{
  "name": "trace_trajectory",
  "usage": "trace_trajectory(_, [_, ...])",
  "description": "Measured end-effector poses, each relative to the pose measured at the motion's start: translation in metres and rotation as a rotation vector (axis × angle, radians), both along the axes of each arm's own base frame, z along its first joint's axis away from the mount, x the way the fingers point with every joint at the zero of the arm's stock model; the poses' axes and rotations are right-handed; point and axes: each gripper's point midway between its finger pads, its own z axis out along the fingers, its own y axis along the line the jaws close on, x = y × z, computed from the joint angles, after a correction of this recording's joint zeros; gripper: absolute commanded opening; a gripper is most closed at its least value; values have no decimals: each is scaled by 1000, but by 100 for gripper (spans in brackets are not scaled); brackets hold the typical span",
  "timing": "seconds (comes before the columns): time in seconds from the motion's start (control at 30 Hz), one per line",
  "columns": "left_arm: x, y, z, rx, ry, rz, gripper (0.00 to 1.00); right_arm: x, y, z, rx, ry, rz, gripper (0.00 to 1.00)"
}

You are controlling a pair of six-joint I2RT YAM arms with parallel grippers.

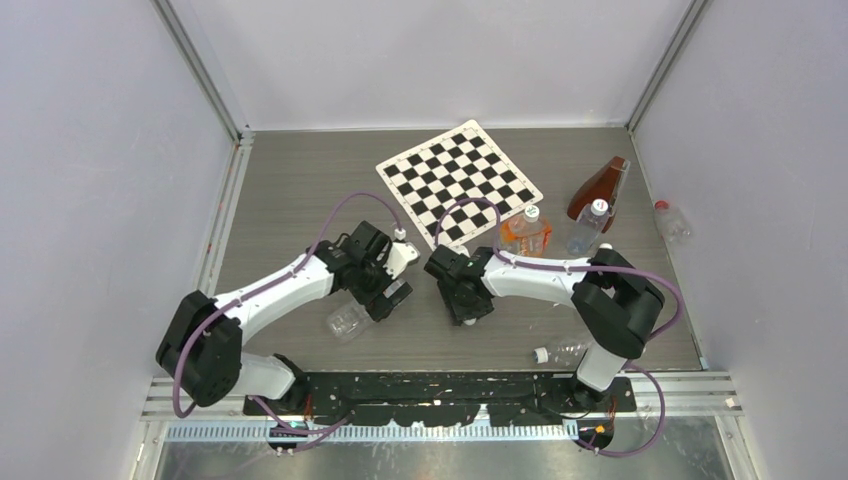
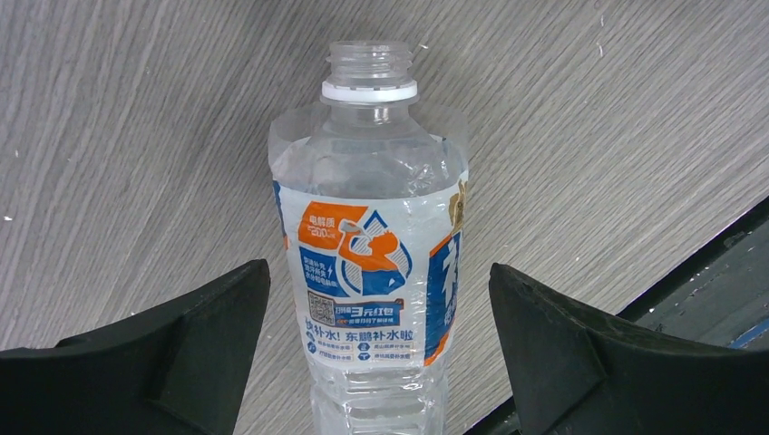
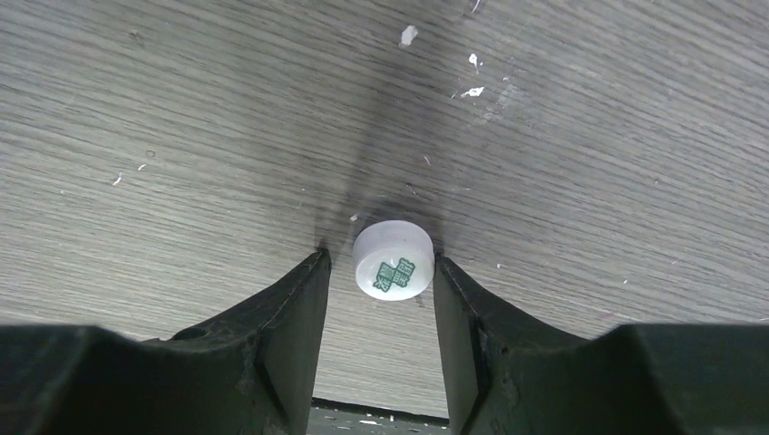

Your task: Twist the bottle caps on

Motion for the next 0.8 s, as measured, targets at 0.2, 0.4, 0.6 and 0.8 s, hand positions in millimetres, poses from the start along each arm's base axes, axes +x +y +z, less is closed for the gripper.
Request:
trace_trajectory(0.2, [-1, 1, -7, 17, 19, -2, 91, 1, 1, -1, 6, -3, -1, 47])
trace_trajectory(0.4, [-1, 1, -13, 33, 39, -1, 77, 1, 3, -1, 28, -4, -9, 38])
trace_trajectory(0.6, [-3, 3, -21, 51, 60, -4, 53, 1, 2, -1, 48, -13, -15, 24])
trace_trajectory(0.8, [-1, 0, -6, 13, 7, -36, 39, 4, -4, 11, 77, -43, -16, 14])
